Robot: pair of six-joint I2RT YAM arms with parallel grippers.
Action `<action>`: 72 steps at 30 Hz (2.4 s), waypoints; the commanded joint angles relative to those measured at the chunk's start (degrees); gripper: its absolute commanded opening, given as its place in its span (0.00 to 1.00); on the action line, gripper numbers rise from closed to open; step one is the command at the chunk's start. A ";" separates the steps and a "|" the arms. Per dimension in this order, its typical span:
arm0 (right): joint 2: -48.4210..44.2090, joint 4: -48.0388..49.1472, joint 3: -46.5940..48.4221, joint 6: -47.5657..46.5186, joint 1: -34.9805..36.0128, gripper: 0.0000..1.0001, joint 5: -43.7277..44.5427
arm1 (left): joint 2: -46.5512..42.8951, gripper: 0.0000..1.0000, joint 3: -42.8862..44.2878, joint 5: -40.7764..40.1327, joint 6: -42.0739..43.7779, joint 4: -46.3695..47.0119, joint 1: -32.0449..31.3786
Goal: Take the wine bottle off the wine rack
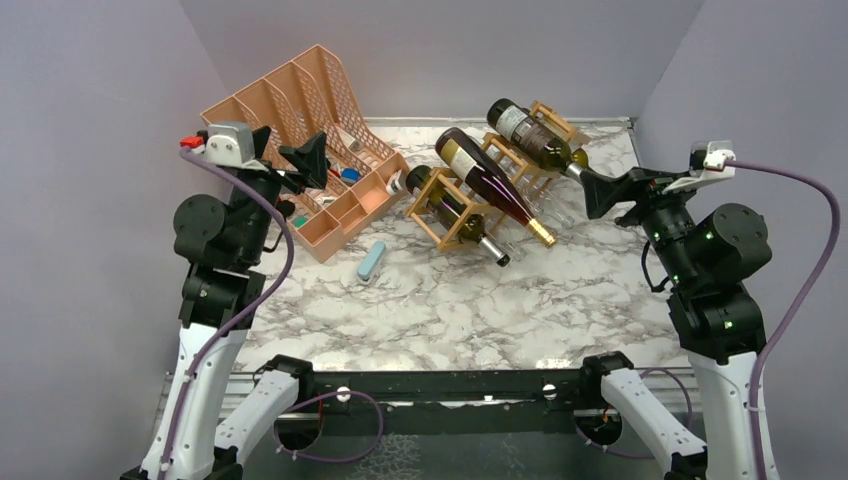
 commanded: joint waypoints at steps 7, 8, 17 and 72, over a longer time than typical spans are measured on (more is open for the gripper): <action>-2.04 1.07 -6.33 2.94 2.78 1.00 3.28 | 3.74 0.99 -4.66 1.23 -6.14 -2.92 -1.20; -1.98 0.98 -6.84 3.18 2.94 1.00 3.37 | 4.14 0.99 -5.00 1.36 -6.52 -3.29 -1.26; -1.86 0.89 -11.08 5.84 3.93 1.00 3.20 | 6.03 0.99 -6.97 2.61 -9.28 -5.39 -1.70; 34.40 4.28 -10.01 -1.84 4.39 0.64 -33.35 | 7.52 0.99 -8.46 8.50 -12.90 -8.12 -2.03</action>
